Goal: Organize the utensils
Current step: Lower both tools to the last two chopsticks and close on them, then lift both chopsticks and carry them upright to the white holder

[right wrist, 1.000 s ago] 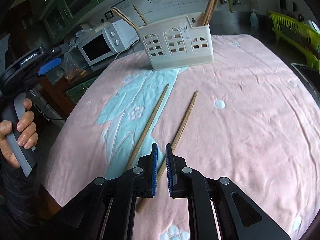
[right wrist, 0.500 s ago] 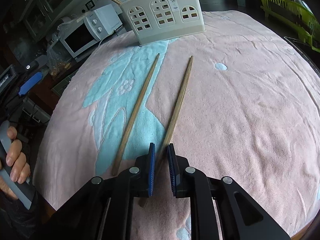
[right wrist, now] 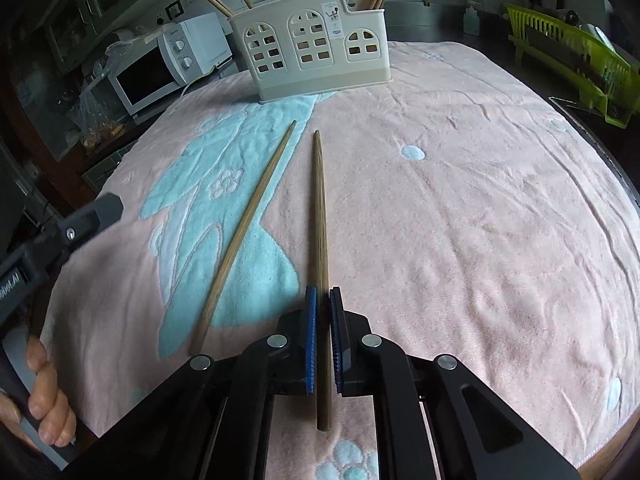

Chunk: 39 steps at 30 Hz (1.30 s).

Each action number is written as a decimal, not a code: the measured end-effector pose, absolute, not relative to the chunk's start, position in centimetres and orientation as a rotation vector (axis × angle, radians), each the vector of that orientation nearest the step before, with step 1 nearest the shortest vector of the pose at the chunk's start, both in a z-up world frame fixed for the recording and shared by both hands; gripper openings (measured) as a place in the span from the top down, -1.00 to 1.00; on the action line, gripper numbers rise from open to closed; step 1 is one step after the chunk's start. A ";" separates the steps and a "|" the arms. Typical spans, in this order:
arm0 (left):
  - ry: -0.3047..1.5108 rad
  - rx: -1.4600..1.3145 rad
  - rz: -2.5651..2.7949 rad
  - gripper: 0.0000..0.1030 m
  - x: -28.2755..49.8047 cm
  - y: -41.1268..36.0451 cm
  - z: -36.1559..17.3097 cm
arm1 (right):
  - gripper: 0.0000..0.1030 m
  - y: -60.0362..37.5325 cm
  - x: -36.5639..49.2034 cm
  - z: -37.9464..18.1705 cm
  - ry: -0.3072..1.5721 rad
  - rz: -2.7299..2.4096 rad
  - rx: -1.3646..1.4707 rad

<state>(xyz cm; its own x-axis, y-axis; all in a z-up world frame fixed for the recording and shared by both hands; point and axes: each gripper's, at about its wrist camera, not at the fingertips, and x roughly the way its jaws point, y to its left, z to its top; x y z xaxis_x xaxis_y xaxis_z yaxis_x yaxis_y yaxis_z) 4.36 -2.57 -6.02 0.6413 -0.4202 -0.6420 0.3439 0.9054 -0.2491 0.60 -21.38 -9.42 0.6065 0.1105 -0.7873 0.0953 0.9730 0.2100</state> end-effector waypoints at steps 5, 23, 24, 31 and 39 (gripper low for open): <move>0.817 -0.083 -0.511 0.06 3.4 -5.4 -8.2 | 0.87 -22.7 0.2 -9.6 0.904 -0.012 0.218; 0.898 0.011 -0.511 0.70 4.2 -9.2 -10.7 | 0.73 -23.6 -1.7 -10.0 0.885 0.026 0.210; 0.897 0.023 -0.503 0.70 4.2 -9.4 -10.8 | 0.73 -23.6 -1.7 -10.0 0.882 0.027 0.208; 0.907 0.053 -0.489 0.83 4.3 -9.6 -10.7 | 0.87 -23.4 -1.9 -10.1 0.874 0.016 0.168; 0.900 0.019 -0.493 0.89 4.7 -8.4 -9.5 | 0.87 -23.7 -2.6 -8.1 0.819 0.027 0.162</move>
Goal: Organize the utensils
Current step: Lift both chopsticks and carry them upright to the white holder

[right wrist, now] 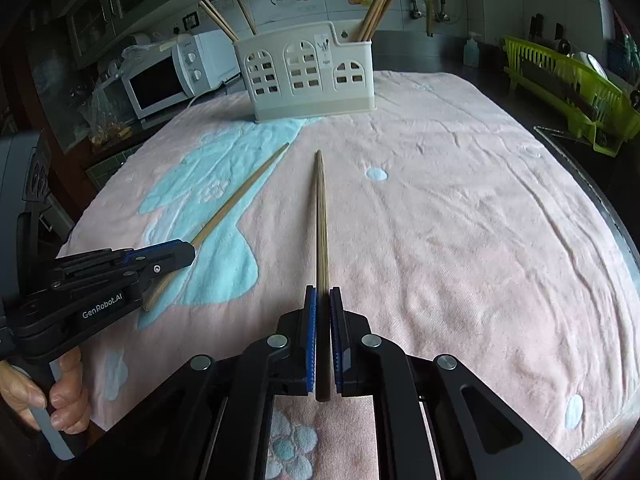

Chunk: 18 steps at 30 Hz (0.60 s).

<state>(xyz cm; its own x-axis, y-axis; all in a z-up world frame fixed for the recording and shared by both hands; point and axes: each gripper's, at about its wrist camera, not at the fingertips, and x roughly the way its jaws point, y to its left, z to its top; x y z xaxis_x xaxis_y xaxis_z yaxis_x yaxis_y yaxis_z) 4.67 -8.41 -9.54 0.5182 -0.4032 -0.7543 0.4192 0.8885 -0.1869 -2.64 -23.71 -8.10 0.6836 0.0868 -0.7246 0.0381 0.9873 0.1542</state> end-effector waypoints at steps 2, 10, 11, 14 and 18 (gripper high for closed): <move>0.868 0.005 -0.492 0.89 4.5 -7.9 -8.6 | 0.87 -23.8 -3.0 -6.9 0.783 0.029 0.148; 0.714 -0.058 -0.504 0.89 4.7 -6.5 -4.4 | 0.87 -24.5 -3.0 -2.0 0.637 0.042 0.120; 0.701 -0.071 -0.508 0.90 4.9 -6.4 -4.0 | 0.87 -24.6 -2.7 -1.5 0.624 0.047 0.123; 0.650 -0.093 -0.514 0.90 5.5 -6.3 -2.8 | 0.87 -24.9 -1.5 -0.1 0.595 0.070 0.132; 0.607 -0.081 -0.517 1.00 6.3 -6.6 -1.2 | 0.87 -25.4 0.1 1.4 0.563 0.080 0.137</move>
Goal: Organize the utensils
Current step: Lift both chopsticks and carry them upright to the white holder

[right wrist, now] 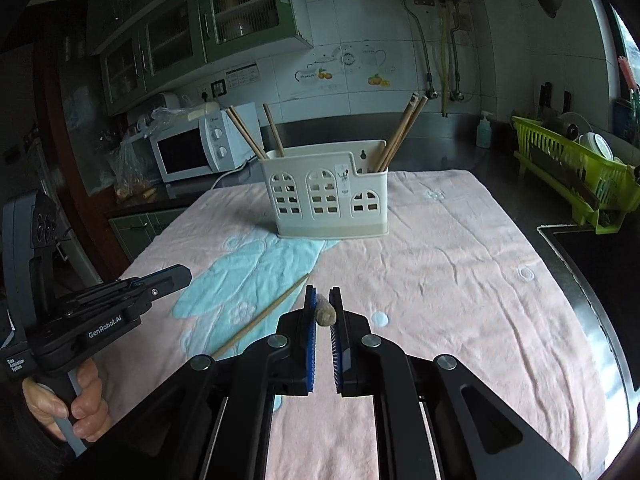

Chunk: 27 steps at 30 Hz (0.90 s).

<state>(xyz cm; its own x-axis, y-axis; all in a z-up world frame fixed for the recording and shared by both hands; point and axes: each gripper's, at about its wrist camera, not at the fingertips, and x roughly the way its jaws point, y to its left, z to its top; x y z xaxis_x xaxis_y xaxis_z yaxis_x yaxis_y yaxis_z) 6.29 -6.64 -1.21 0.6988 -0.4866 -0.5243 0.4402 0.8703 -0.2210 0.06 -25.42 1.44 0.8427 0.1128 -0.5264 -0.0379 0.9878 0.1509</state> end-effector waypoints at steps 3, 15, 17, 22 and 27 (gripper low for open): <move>0.619 -0.072 -0.521 1.00 6.8 -6.1 -0.9 | 0.87 -25.6 0.5 2.2 0.550 0.084 0.135; 0.826 0.048 -0.588 0.88 5.0 -5.3 -6.9 | 0.87 -25.8 1.0 2.0 0.545 0.089 0.147; 0.849 0.055 -0.576 0.66 4.6 -5.1 -7.9 | 0.87 -25.8 1.1 2.0 0.545 0.091 0.145; 0.861 0.099 -0.543 0.38 4.0 -4.9 -9.0 | 0.87 -25.6 1.0 1.9 0.545 0.093 0.140; 0.891 0.110 -0.525 0.39 4.3 -4.8 -10.1 | 0.87 -25.6 1.0 1.9 0.545 0.093 0.137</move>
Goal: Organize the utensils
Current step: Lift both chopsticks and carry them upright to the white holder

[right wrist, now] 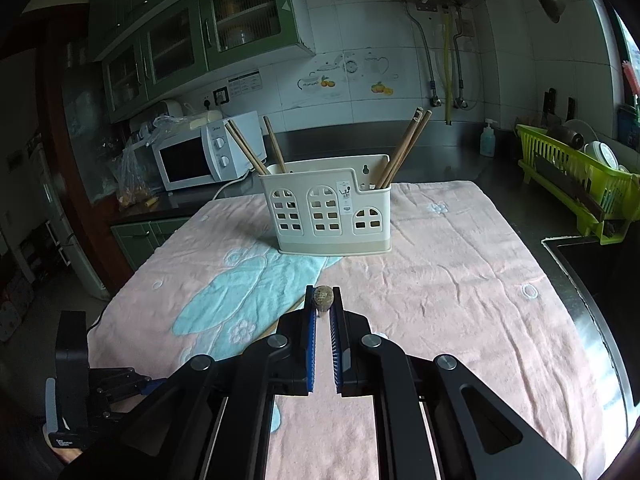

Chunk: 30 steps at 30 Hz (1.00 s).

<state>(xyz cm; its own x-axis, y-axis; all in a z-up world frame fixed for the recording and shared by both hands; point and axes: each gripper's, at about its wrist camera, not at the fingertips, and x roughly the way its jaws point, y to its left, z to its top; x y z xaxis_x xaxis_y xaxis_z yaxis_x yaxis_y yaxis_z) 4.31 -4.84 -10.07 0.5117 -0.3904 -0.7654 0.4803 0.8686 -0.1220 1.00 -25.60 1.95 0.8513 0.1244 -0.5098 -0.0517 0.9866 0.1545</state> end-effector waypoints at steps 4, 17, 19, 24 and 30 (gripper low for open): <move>0.888 0.132 -0.518 0.44 4.2 -5.0 -10.5 | 0.87 -25.5 1.0 1.9 0.545 0.093 0.136; 0.792 0.115 -0.530 0.89 3.8 -5.3 -7.4 | 0.87 -25.4 1.0 1.9 0.545 0.094 0.138; 0.745 0.096 -0.532 0.89 3.7 -5.2 -6.2 | 0.87 -25.4 1.0 1.8 0.543 0.096 0.143; 0.631 -0.004 -0.535 0.89 4.6 -4.5 -3.0 | 0.87 -25.4 1.1 2.1 0.532 0.102 0.144; 0.566 -0.060 -0.532 0.89 6.8 -4.8 -1.2 | 0.87 -25.6 1.7 2.5 0.521 0.108 0.146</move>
<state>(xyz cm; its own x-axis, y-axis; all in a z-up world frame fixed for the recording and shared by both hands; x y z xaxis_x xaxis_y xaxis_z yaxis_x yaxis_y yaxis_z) 6.75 -4.83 -1.18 0.7130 -0.4960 -0.4956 0.4636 0.8637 -0.1976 1.73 -25.60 2.55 0.8619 0.1397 -0.4874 -0.0655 0.9839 0.1662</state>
